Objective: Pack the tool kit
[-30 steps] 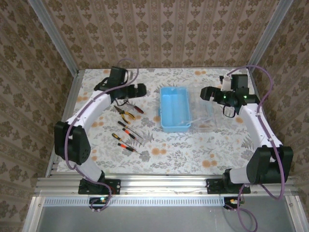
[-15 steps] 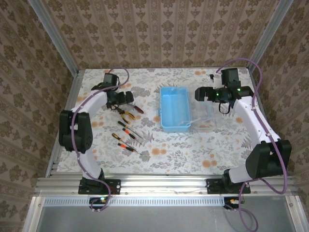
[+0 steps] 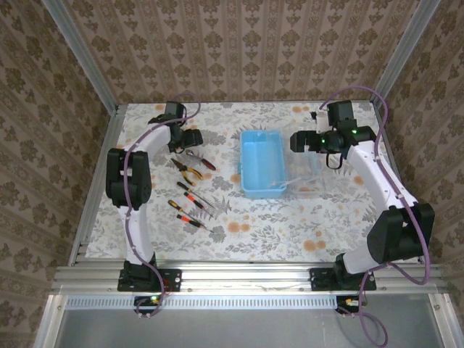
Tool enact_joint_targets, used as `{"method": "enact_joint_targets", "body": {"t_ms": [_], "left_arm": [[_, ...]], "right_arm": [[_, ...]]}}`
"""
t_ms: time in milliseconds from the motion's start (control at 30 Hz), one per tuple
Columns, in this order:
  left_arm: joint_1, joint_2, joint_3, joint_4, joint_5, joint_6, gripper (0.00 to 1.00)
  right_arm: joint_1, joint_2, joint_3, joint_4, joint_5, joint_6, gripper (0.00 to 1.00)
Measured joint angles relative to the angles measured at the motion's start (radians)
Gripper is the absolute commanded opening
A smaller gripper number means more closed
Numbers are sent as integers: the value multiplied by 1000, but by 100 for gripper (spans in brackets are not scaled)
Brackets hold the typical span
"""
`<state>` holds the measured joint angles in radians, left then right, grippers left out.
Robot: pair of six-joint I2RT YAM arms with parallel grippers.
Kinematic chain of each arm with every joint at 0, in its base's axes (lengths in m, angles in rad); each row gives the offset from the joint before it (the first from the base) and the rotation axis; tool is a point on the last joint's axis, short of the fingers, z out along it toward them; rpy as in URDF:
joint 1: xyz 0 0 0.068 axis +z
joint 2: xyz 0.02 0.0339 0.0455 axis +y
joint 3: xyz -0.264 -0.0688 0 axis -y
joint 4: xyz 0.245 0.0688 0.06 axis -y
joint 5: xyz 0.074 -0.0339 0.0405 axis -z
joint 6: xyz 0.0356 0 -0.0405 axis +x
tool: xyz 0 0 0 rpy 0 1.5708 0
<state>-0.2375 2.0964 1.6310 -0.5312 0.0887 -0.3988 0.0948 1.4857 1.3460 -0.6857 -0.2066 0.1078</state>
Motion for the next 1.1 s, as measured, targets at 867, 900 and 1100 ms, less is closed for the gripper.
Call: {"method": "enact_joint_targets", "body": {"t_ms": [867,900,1100], "left_arm": [[-31,108,53,-92,-87,3,52],[-31,114,63,-103,-91,5,50],[-31,130,94,-140,-115,11,38]], "right_arm": [[2,20,1,1,-3,-2,100],[2,21,1,1,-3,-2,100],[5,42,47,-25,10,-9,100]]}}
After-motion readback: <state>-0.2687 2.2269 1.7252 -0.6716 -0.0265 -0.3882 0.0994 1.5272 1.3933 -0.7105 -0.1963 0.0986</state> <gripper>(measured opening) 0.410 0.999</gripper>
